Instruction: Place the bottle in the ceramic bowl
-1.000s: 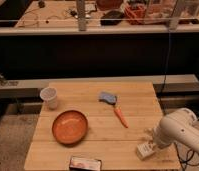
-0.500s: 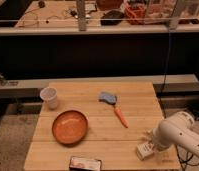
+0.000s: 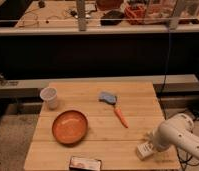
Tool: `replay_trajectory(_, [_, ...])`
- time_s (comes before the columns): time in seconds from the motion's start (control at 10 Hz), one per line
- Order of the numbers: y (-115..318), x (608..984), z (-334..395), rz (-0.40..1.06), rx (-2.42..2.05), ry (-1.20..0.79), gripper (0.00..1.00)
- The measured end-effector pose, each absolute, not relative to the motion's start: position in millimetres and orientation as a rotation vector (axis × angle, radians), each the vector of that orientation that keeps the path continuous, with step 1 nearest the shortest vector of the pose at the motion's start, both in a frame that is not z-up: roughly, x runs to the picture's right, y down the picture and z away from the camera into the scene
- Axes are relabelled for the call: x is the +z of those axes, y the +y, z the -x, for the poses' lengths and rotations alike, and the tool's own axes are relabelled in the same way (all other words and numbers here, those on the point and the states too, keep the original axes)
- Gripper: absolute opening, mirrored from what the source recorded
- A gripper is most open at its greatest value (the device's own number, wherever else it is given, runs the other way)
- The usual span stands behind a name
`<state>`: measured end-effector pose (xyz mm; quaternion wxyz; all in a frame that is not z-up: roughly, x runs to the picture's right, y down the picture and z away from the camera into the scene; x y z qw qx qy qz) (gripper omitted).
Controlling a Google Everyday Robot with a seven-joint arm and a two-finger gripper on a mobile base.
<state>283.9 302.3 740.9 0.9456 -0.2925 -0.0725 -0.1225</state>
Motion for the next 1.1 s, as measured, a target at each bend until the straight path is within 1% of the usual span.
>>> replay_trajectory(0.2, [304,743,-284,0.593,-0.248,-0.150,0.58])
replay_trajectory(0.3, [305,745,-284,0.594,-0.248,-0.151,0.49])
replay_trajectory(0.6, [300,744,-281,0.591,-0.250,-0.159,0.16])
replay_trajectory(0.8, [285,736,-276,0.585,-0.254,-0.163,0.01])
replay_trajectory(1.1, [274,734,-268,0.582,-0.270,-0.169,0.01])
